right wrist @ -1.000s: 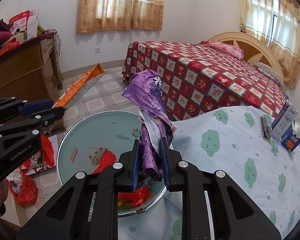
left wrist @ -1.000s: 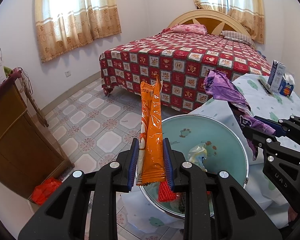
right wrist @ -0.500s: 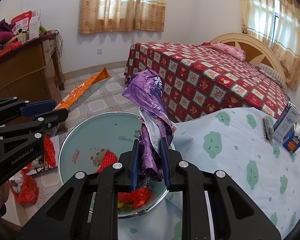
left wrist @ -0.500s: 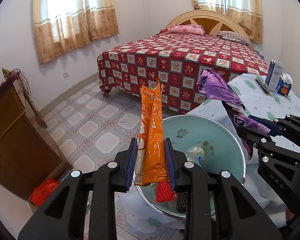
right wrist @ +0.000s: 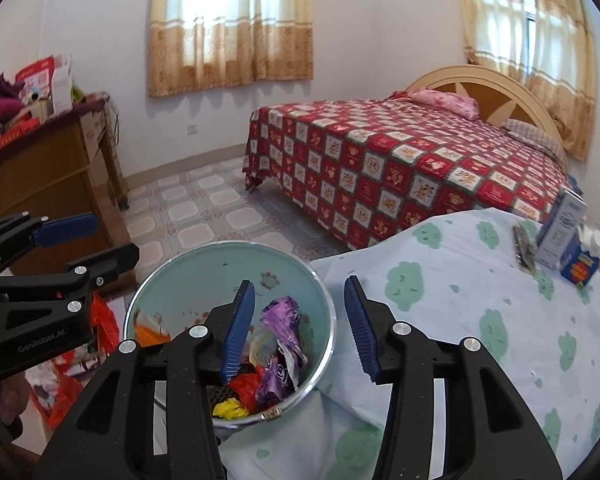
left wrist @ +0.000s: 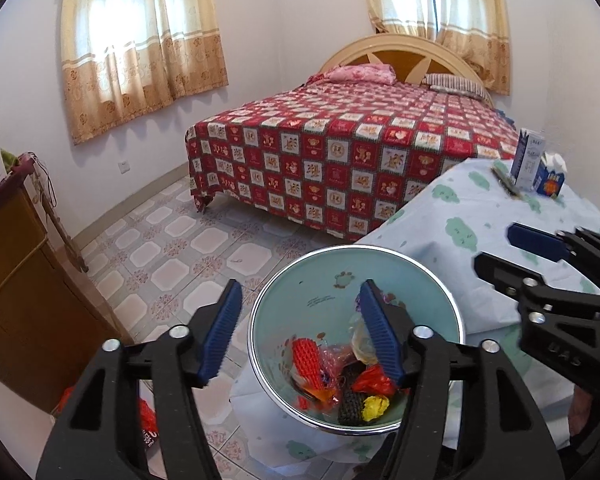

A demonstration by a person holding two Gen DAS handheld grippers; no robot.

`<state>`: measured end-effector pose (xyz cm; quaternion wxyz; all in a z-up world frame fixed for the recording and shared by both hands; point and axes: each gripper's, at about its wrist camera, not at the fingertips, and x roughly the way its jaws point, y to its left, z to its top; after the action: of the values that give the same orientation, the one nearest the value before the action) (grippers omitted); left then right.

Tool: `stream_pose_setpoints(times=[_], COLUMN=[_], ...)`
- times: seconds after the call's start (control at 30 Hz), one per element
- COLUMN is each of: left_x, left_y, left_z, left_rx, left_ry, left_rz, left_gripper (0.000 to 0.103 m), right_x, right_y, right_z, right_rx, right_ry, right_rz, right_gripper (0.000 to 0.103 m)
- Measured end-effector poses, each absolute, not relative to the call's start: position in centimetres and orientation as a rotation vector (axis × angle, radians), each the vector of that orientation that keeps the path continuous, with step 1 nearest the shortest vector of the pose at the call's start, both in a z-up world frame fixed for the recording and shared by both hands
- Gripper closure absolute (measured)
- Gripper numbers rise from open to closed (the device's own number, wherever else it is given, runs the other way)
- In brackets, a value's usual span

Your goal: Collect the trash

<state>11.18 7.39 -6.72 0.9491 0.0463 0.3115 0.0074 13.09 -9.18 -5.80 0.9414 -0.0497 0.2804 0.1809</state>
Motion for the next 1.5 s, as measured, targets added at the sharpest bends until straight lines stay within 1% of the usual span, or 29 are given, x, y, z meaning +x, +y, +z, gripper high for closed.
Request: stream_pose_setpoints(times=[0.07,0.17,0.37,0.47,0.67,0.77,1.5], left_x=[10.6,9.5,7.8,7.1,6.5,6.2,5.6], left_y=[7.4,7.1,6.0,5.6,5.7,5.9,6.1], left_z=[-5.9,-4.6,-2.8,-2.1,-1.4,-1.0,-0.5], left_rx=[0.093,0.083,0.091,0.103,0.103,0.096,0.1], left_ry=[0.612,0.571,0.516,0.494,0.474,0.461,0.444], left_rz=[0.01,0.002,-0.015,-0.022,-0.023,-0.02,-0.021], left_gripper=[0.039,0.034,0.033,0.03,0.028,0.024,0.021], right_x=[12.1,10.2,7.6,6.9,6.5,6.1,5.2], right_y=[-10.0,-11.3,-13.4,-14.0,-14.5,-14.4,-13.2], right_z=[-5.3,-4.2,-1.9,-1.4,-1.2,-1.1,-0.4], right_rx=[-0.089,-0.086,-0.073,-0.069,-0.063,-0.066,-0.086], right_ry=[0.554,0.516,0.442,0.425,0.424,0.419,0.399], right_rz=[0.35,0.316,0.272,0.258,0.244,0.242,0.244], right_gripper=[0.051,0.049,0.044,0.042,0.042,0.042,0.04])
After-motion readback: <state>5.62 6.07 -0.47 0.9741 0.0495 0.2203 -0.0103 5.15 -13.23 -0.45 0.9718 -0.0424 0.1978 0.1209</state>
